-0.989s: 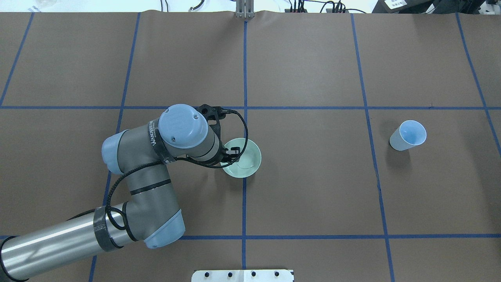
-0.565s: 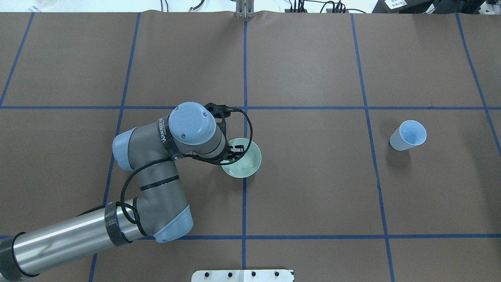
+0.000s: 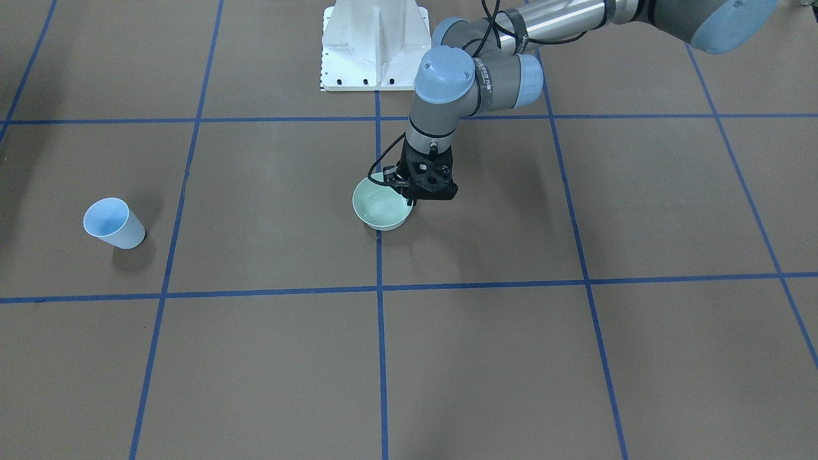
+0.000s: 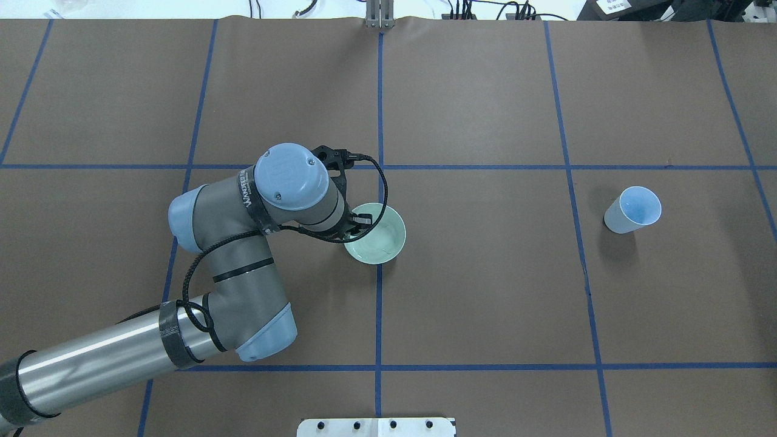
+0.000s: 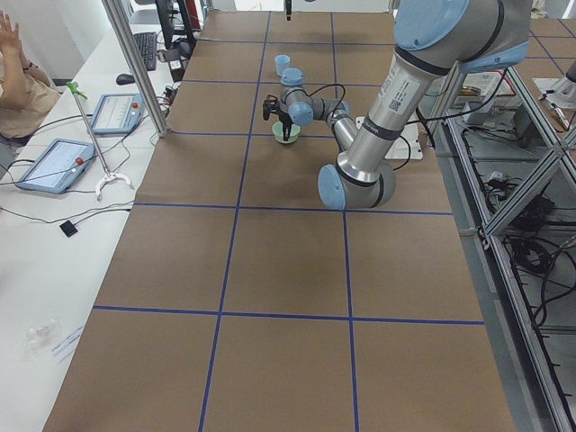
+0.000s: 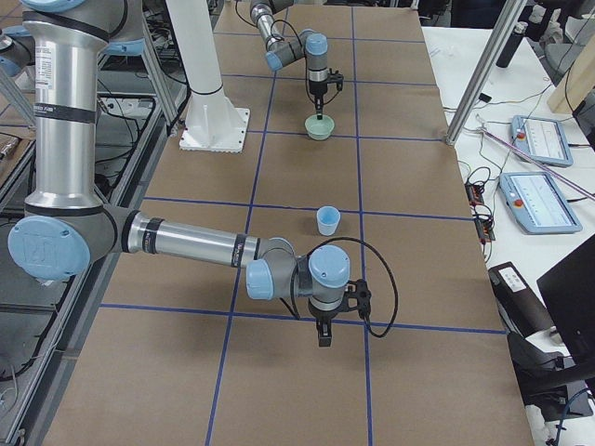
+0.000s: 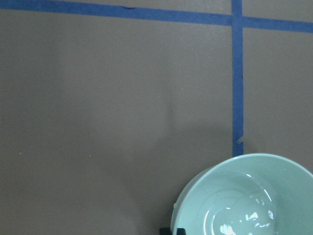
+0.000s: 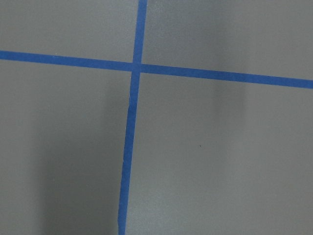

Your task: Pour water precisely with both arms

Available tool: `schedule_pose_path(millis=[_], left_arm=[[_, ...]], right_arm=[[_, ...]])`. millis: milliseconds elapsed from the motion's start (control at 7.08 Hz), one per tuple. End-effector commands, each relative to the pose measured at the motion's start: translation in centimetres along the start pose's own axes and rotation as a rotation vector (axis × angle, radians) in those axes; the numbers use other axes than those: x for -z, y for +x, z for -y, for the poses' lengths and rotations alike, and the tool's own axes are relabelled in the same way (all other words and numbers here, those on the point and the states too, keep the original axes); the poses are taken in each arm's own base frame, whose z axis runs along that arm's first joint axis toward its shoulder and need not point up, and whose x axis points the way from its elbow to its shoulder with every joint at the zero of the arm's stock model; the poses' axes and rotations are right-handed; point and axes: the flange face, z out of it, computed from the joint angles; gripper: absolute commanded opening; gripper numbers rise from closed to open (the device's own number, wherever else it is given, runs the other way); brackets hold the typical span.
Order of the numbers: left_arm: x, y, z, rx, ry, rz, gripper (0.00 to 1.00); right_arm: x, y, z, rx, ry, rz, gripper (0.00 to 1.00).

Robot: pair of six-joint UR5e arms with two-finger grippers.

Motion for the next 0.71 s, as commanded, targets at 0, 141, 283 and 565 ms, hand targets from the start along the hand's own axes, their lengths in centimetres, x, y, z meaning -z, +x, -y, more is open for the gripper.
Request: schedule_pose_path(millis=[0, 141, 283, 565], left_arm=[[2.0, -1.1, 2.5, -0.054, -0.002, -0.021, 0.0], [3.2, -2.6, 3.6, -0.086, 0.002, -0.029, 0.0], [3.7, -3.7, 4.2, -0.082, -0.007, -0.033, 0.0], [4.3, -11.0, 5.3, -0.159, -0.017, -0.002, 0.0]], right_arm=[[0.1, -0.1, 0.1, 0.0, 0.001, 0.001, 1.0], [0.1, -0.1, 0.1, 0.0, 0.001, 0.001, 1.0], [0.1, -0.1, 0.1, 0.001, 0.003, 0.001, 1.0], [0.2, -0.2, 0.4, 0.002, 0.005, 0.0, 1.0]])
